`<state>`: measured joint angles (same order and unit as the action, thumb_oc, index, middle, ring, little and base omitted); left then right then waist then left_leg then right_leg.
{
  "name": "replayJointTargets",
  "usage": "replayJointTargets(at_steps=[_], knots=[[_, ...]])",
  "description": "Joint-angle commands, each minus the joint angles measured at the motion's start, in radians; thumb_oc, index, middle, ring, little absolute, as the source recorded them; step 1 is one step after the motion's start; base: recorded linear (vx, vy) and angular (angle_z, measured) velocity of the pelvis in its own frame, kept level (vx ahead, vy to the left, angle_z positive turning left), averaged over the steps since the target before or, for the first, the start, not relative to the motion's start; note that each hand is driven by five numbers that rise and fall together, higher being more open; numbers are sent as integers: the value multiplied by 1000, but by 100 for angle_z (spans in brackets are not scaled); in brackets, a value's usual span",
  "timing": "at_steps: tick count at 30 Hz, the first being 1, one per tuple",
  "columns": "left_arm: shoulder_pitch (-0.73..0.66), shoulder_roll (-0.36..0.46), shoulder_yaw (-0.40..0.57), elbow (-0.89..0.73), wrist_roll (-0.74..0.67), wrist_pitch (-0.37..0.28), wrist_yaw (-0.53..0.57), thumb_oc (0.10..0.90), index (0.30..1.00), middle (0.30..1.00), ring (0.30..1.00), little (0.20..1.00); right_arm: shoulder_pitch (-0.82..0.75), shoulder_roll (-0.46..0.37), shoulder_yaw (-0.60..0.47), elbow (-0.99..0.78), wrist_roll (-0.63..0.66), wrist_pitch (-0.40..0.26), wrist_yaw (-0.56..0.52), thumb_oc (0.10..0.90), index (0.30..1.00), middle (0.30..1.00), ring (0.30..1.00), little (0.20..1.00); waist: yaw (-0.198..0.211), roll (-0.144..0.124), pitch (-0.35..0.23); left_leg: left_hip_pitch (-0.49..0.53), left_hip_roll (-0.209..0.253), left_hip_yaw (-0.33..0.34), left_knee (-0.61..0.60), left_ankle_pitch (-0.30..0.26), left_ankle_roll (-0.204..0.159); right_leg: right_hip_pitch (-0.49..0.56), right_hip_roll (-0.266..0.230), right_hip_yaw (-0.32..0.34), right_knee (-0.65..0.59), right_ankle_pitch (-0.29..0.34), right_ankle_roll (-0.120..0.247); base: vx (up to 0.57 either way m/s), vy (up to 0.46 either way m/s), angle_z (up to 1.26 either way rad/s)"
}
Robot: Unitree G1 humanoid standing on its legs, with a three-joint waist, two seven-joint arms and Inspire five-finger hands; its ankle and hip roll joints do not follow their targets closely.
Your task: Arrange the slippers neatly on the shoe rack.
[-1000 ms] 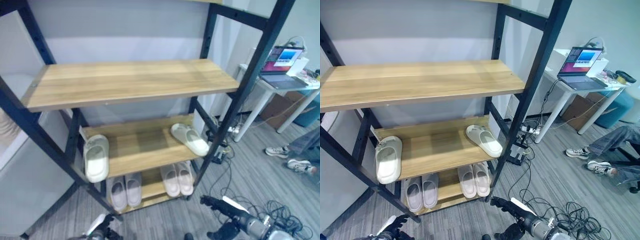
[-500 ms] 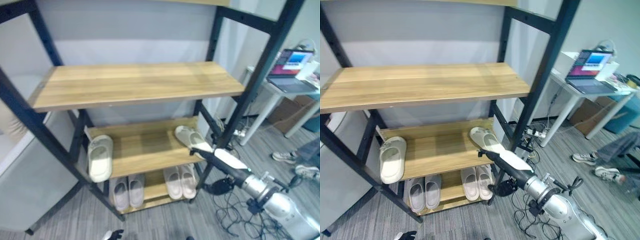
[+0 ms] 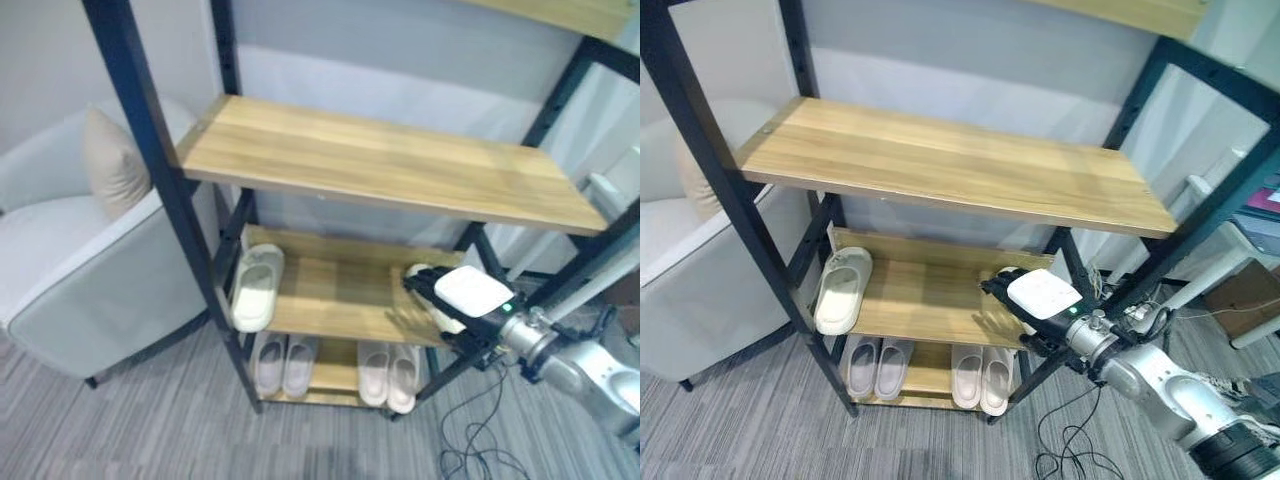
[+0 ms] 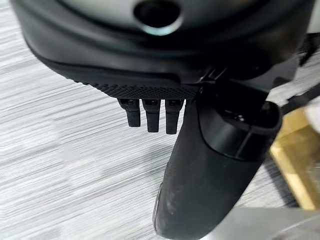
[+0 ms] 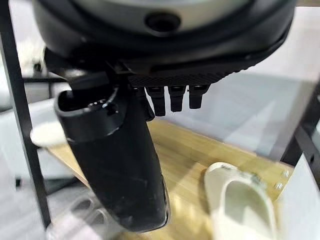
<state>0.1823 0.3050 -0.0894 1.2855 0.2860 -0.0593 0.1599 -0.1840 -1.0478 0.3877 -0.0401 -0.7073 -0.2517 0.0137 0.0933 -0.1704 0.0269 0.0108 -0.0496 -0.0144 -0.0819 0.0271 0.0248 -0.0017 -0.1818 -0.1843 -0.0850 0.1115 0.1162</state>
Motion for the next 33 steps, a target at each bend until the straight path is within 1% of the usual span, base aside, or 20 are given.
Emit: replayJointTargets(at_steps=[1,2,3,5,6,8,10,13,17,18,19,21,25,30,32,33], knots=[[-79,-10,-41,1,-12,-10,9,800,900,900,900,900,-219,-68,3,-1,-20,55,-65,800,900,900,900,900,49,49,9,-8,16,-97,41,-96,3,21,-37,9,130,-123,73,4,9,17],[-80,-12,-38,1,-12,-10,9,800,900,900,900,900,-228,-68,12,3,-20,55,-66,800,900,900,900,900,46,50,8,-10,16,-98,42,-96,3,20,-37,9,131,-123,73,-17,20,20],[-87,-12,-67,-8,-20,-12,9,800,900,900,900,900,-303,-61,49,49,-27,73,-63,800,900,900,900,900,58,51,13,-25,12,-105,44,-91,3,11,-41,5,131,-120,73,-23,13,15],[-91,-14,-72,-13,-25,-15,11,800,900,900,900,900,-357,-56,85,80,-25,80,-69,800,900,900,900,900,56,53,13,-35,9,-107,47,-89,3,4,-43,4,132,-119,72,-14,8,2],[-101,-14,-92,-26,-37,-20,20,800,900,900,900,900,-423,-30,127,138,-22,92,-72,800,900,900,900,900,63,54,13,-45,5,-113,48,-87,4,-3,-45,4,133,-118,70,0,0,0],[-101,-16,-89,-26,-37,-20,20,800,900,900,900,900,-434,-27,139,145,-22,92,-74,800,900,900,900,900,60,56,13,-46,5,-113,49,-87,4,-5,-45,4,134,-118,70,-4,13,4],[-140,-1,-126,-66,-72,-38,38,800,900,900,900,900,-579,-3,250,265,-44,117,-75,800,900,900,900,900,70,57,18,-66,-3,-125,45,-78,3,-19,-51,-6,134,-117,70,-26,37,10],[-164,4,-146,-73,-81,-40,45,800,900,900,900,900,-685,2,334,323,-64,129,-65,800,900,900,900,900,70,60,25,-94,-7,-133,35,-63,4,-51,-57,-8,141,-112,71,-67,28,14],[-185,0,-158,-60,-92,-38,47,800,900,900,900,900,-790,3,400,387,-43,143,-56,800,900,900,900,900,65,64,28,-128,-15,-139,36,-55,4,-88,-65,-8,161,-108,70,-34,16,8],[-186,-2,-157,-60,-92,-38,47,800,900,900,900,900,-795,4,404,389,-42,143,-57,800,900,900,900,900,64,65,28,-129,-15,-139,37,-55,4,-90,-65,-8,162,-108,70,-20,13,5],[-189,-2,-166,-62,-101,-41,47,800,900,900,900,900,-836,-4,428,427,-38,154,-51,800,900,900,900,900,64,67,31,-137,-21,-145,40,-54,4,-95,-70,-11,167,-108,69,2,12,10],[-189,-5,-168,-60,-99,-42,45,800,900,900,900,900,-844,-4,434,463,-41,162,-50,800,900,900,900,900,62,72,35,-142,-24,-147,43,-53,4,-99,-73,-13,172,-107,67,14,13,12],[-188,-4,-166,-54,-98,-39,41,800,900,900,900,900,-833,-10,419,473,-35,170,-40,800,900,900,900,900,61,75,41,-145,-27,-149,44,-53,3,-101,-76,-18,177,-108,67,16,1,9],[-187,-8,-165,-50,-95,-36,33,800,900,900,900,900,-791,-43,393,475,-26,169,-36,800,900,900,900,900,57,77,43,-151,-29,-152,48,-54,1,-102,-78,-19,176,-108,67,0,0,0],[-188,-10,-172,-90,-96,-33,24,800,900,900,900,900,-747,-69,371,450,-28,165,-29,800,900,900,900,900,54,81,43,-155,-29,-150,52,-55,1,-101,-78,-22,175,-110,68,0,0,0],[-177,-10,-181,-159,-96,-40,14,800,900,900,900,900,-701,-97,338,427,-30,159,-18,800,900,900,900,900,51,91,45,-158,-31,-153,56,-57,2,-100,-78,-22,176,-111,68,11,-2,3]])
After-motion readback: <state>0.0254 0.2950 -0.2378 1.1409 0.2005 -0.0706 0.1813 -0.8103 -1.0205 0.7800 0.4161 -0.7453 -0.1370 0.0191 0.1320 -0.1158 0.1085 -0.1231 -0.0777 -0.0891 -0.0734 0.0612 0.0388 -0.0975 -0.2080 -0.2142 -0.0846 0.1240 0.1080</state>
